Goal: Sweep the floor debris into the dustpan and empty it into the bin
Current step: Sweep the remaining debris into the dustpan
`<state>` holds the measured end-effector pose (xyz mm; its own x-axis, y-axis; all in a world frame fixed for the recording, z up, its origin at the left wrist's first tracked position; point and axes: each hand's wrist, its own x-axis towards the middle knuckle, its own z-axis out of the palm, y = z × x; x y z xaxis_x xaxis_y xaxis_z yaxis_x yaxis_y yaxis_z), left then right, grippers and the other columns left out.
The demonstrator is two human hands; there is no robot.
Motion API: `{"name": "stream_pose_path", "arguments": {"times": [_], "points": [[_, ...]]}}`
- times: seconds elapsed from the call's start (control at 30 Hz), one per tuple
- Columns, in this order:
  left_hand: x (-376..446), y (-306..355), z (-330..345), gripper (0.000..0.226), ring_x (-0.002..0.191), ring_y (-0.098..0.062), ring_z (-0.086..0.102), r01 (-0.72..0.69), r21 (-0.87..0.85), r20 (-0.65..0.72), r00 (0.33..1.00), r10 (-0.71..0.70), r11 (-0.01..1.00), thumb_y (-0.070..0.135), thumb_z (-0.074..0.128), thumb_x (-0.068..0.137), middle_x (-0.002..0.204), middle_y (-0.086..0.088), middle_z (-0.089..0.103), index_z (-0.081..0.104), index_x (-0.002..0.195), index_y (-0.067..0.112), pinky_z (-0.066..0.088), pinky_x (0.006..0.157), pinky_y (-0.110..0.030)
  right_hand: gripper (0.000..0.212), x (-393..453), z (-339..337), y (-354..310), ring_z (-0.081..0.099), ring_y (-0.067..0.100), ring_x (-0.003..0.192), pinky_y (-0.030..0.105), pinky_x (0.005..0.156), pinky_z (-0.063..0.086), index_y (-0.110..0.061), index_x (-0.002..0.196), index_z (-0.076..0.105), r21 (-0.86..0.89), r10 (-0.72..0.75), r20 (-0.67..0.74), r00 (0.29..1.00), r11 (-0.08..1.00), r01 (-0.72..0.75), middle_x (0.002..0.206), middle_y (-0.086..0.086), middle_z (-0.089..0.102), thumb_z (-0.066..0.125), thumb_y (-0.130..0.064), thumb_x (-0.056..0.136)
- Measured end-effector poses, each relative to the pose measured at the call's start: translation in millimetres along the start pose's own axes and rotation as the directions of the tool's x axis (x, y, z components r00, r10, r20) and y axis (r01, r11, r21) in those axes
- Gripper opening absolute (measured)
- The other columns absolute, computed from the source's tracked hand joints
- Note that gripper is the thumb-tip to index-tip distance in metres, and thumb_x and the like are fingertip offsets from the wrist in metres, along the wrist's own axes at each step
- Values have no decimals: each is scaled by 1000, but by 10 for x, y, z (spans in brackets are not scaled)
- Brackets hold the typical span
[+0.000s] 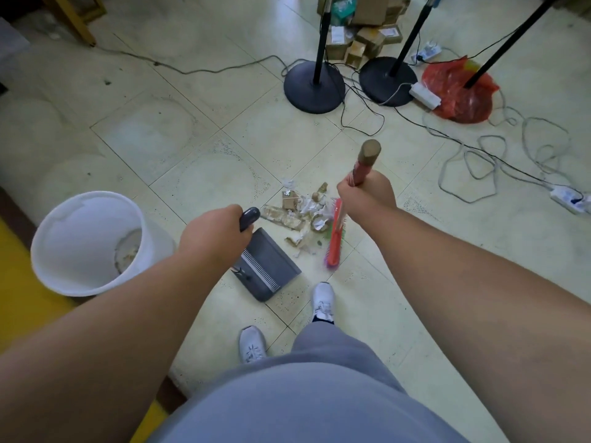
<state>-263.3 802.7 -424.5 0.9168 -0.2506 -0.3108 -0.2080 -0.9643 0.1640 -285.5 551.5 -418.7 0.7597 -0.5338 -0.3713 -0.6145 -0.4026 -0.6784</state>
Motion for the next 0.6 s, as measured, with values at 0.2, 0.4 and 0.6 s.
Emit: {"name": "stream_pose_path", "arguments": {"times": [0.2,0.4,0.6], "points": [[261,249,65,24,67,-27,56,116,-13,20,993,-116,993,39,44,96,69,-1,54,47,85,18,39,56,-29,11,555,-177,-45,45,22,58,32,51,38,-10,71,51,-238,-175,181,968,947,215,64,1,55,43,-18,74],[443,516,160,26,67,-27,54,128,-1,63,990,-128,992,40,43,98,67,0,50,43,81,19,36,54,-28,16,1039,-259,306,60,26,86,21,57,35,-18,88,67,-320,-245,323,914,881,349,99,10,63,62,-34,88],[584,669,104,31,68,-30,56,137,-9,68,988,-136,991,42,40,98,69,-3,53,44,79,18,40,57,-30,34,1040,-215,392,60,2,74,7,63,47,-6,110,65,-255,-226,488,843,887,385,107,8,56,60,-35,94]]}}
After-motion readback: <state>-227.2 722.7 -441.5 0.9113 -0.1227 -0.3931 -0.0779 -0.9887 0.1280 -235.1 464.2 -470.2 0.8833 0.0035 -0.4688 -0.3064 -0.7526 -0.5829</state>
